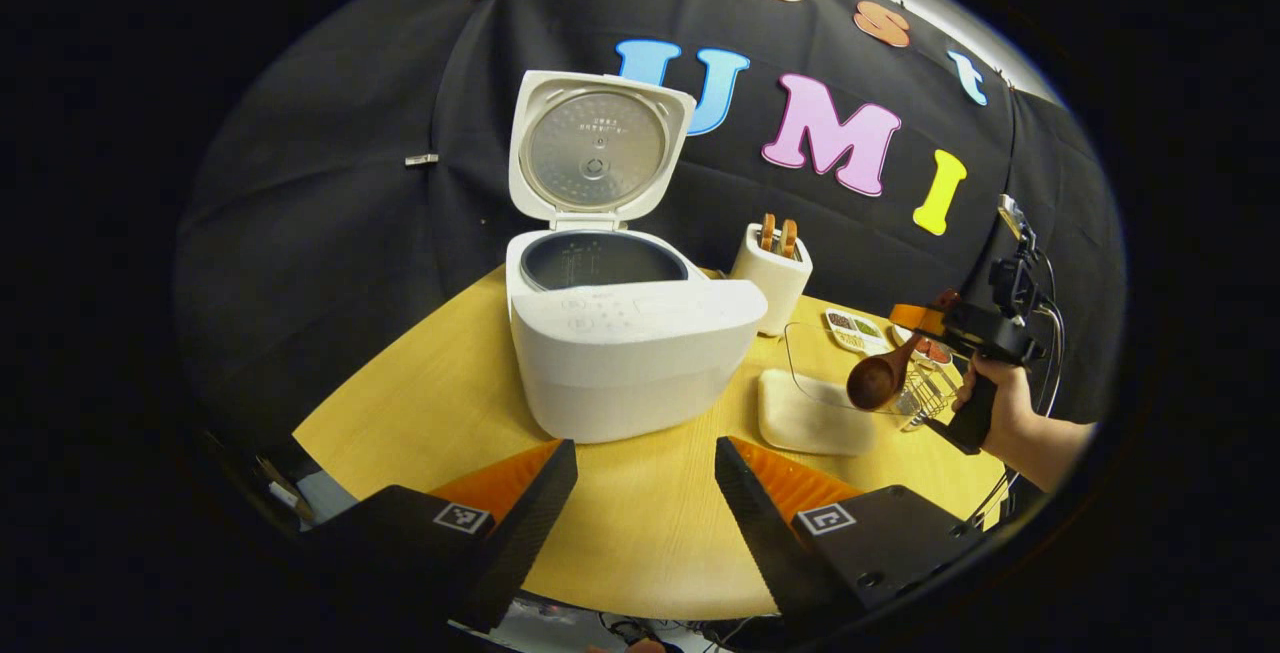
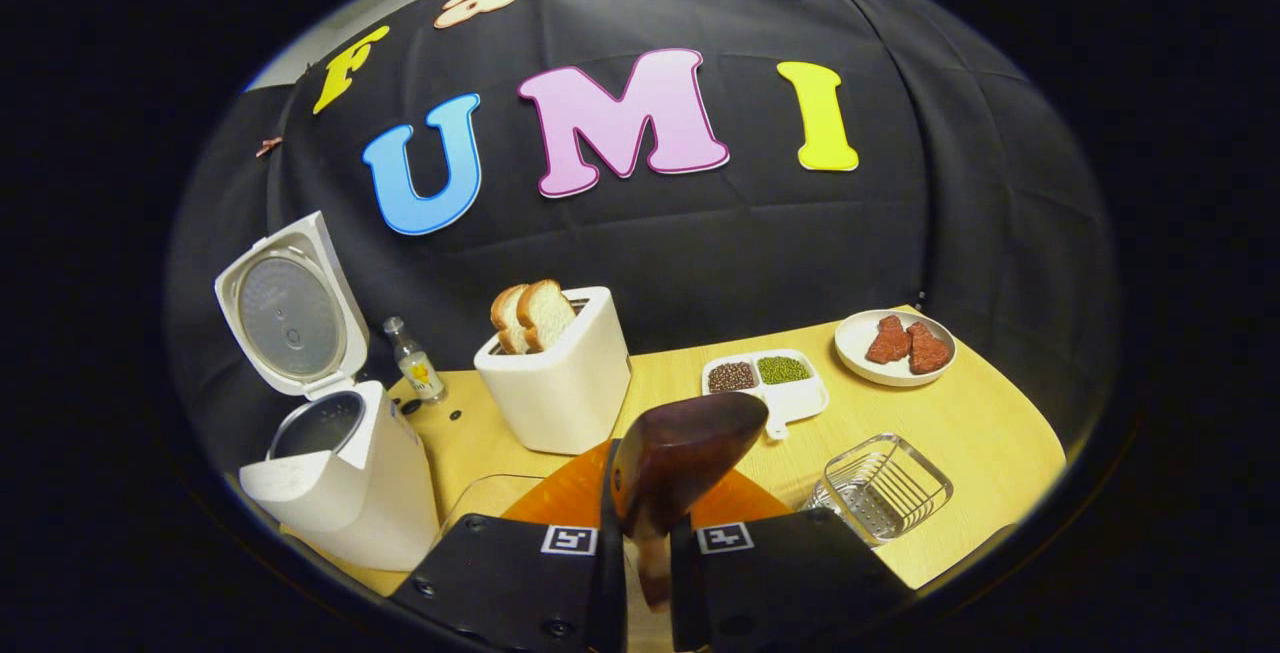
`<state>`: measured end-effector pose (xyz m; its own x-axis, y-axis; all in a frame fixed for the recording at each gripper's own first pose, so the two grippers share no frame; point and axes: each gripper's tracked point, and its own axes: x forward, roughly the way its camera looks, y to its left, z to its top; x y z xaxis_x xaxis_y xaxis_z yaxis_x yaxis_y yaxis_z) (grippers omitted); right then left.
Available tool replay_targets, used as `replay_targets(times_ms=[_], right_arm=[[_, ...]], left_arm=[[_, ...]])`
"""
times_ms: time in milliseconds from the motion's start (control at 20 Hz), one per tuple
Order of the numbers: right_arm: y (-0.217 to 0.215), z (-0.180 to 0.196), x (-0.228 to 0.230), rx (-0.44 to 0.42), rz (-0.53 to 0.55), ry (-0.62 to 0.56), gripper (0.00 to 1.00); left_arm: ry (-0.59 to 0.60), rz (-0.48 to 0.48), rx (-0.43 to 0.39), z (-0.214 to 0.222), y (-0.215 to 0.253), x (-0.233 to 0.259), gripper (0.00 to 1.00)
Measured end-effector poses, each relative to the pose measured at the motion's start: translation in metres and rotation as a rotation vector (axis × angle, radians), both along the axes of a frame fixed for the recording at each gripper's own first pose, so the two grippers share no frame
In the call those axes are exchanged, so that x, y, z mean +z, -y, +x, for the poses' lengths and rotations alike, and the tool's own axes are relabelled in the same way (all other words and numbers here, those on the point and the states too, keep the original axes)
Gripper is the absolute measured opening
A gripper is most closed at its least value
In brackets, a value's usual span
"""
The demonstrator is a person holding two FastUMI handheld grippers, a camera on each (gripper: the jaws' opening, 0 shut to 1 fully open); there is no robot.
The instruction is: Close the left gripper, press the button to open the rice cooker; take a wooden spoon from the chopstick holder with the right hand, scoop a spoonful of rice and pour it into the rice cooker, then put the wooden spoon back into the chopstick holder.
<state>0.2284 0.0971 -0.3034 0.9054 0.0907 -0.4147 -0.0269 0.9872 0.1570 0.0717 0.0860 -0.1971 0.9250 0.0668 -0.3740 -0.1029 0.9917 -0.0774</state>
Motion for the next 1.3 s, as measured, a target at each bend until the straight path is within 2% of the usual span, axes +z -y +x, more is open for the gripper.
replay_targets(times_ms=[150, 300, 550, 700, 1000, 1050, 1100, 1300], right_arm=[[-0.014, 0.000, -0.027, -0.018, -0.001, -0.019, 0.21], [-0.038, -0.001, -0.030, -0.019, 0.017, -0.004, 0.22], [-0.097, -0.017, -0.032, 0.093, 0.060, -0.038, 0.21], [-0.109, -0.024, -0.033, 0.099, 0.093, -0.083, 0.22], [-0.108, -0.030, -0.040, 0.020, 0.288, -0.250, 0.22], [-0.106, -0.033, -0.040, 0.001, 0.322, -0.277, 0.17], [-0.103, -0.034, -0.039, -0.020, 0.360, -0.298, 0.22], [-0.095, -0.038, -0.029, -0.079, 0.473, -0.337, 0.22]], left_arm=[[-0.017, -0.022, 0.003, 0.004, -0.002, -0.013, 0.96], [-0.025, -0.052, 0.011, 0.007, -0.005, -0.019, 0.96], [-0.025, -0.076, 0.048, 0.013, -0.019, -0.021, 0.96], [-0.031, -0.091, 0.058, 0.012, -0.021, -0.022, 0.96], [-0.024, -0.094, 0.056, 0.015, -0.018, -0.018, 0.96], [-0.020, -0.092, 0.053, 0.015, -0.017, -0.015, 0.96], [-0.016, -0.092, 0.051, 0.014, -0.016, -0.013, 0.96], [-0.005, -0.099, 0.041, 0.010, -0.011, -0.009, 0.96]])
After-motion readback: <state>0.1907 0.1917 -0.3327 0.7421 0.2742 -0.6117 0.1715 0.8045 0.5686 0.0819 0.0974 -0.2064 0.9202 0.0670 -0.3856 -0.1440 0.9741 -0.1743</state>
